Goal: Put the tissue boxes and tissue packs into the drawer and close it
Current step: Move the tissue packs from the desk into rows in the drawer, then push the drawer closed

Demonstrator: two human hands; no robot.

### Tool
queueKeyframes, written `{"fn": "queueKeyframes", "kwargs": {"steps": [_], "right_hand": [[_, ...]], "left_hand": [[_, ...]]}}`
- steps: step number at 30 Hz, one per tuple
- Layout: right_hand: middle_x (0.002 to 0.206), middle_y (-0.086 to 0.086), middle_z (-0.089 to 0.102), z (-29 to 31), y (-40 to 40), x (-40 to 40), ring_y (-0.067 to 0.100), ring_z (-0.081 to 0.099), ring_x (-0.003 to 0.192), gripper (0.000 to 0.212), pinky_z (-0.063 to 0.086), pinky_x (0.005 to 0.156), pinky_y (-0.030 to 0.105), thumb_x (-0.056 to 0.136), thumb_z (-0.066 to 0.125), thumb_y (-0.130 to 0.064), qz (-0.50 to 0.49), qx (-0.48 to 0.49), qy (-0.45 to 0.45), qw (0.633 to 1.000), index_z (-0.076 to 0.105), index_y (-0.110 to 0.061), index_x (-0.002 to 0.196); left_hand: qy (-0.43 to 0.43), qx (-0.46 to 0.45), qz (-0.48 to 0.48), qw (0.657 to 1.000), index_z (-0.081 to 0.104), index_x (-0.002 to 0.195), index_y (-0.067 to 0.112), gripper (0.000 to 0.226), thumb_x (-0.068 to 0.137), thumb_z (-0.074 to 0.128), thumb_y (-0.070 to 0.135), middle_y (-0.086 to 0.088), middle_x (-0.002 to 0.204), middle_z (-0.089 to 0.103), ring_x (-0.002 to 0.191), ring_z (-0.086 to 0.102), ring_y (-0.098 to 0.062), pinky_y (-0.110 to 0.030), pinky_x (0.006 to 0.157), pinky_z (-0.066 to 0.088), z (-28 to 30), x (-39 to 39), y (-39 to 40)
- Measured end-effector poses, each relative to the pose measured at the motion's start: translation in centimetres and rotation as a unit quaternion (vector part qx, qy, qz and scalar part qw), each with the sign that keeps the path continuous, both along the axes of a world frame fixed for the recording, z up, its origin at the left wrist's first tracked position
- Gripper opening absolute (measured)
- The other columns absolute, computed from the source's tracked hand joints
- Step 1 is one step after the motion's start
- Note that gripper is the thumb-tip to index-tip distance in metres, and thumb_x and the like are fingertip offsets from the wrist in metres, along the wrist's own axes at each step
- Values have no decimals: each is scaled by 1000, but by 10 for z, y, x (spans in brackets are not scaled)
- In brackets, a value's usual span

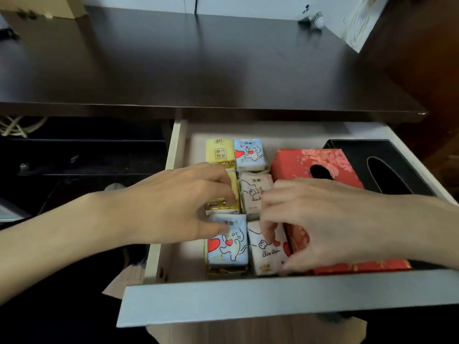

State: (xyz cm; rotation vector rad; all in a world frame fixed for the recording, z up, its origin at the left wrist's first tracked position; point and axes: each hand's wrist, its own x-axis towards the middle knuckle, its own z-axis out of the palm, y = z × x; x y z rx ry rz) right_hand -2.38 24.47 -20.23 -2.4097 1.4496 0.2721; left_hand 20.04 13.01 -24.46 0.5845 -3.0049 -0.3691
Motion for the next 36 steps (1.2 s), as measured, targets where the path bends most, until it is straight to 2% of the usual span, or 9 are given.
{"fn": "queueKeyframes", "kwargs": {"steps": [3,8,15,21,25,29,32,34,36], "right_hand": [[95,-19,53,-4,-1,3,3,45,94,48,41,88,27,75,47,-78,10,-14,29,999,60,-38,98],[95,-17,50,-16,-5,9,7,48,95,42,39,82,30,77,64,-71,26,-63,51,996,58,-37,99],[95,-17,46,-18,-12,9,7,47,101,45,44,87,33,77,70,-70,15,-67,62,996,58,-36,104],[100,-22,60,5,13,-12,2,54,104,29,49,84,31,85,62,-68,-89,-87,-123,985,62,-42,97],[107,-23,61,6,54,-25,8,60,111,21,50,88,35,91,59,-63,-140,-132,-190,963,63,-45,101],[143,-36,42,-15,107,-33,-2,38,142,50,41,95,22,90,52,-77,-169,-151,-185,956,51,-51,133],[159,-37,22,-35,136,-41,-10,18,150,77,33,100,19,84,42,-90,-204,-160,-144,955,30,-54,151],[163,-25,29,-44,146,-46,-4,26,148,84,35,106,27,88,37,-88,-224,-194,-95,950,33,-41,157],[156,-9,47,-48,148,-49,10,41,141,83,43,102,33,93,35,-80,-231,-230,-59,943,48,-24,152]], "left_hand": [[-23,2,-14,1000,59,115,44,53,74,48,76,26,117,44,110,40,6,-9,69,33,-2,0,11],[-52,-11,-15,998,57,119,41,55,74,62,70,22,120,41,109,39,2,-22,76,40,-7,-1,15],[-61,-20,-26,998,57,123,43,55,76,60,71,24,122,39,110,36,3,-14,68,28,-10,0,15],[15,21,17,1000,62,117,43,46,82,47,69,26,122,47,115,46,3,-18,81,43,8,9,25],[71,63,66,993,65,113,39,44,86,46,67,23,116,57,113,57,-4,-40,89,51,20,24,51],[86,59,86,991,60,120,43,51,85,44,76,31,124,52,118,52,7,-32,91,51,17,45,100],[68,13,99,993,54,129,45,57,84,46,78,33,129,48,115,50,12,-19,86,51,7,56,128],[77,-5,114,990,56,131,39,53,87,53,68,28,128,53,111,55,4,-19,87,47,0,57,133],[115,-6,131,985,64,126,33,46,87,59,56,23,121,60,105,60,-2,-20,86,45,-6,56,133]]}}
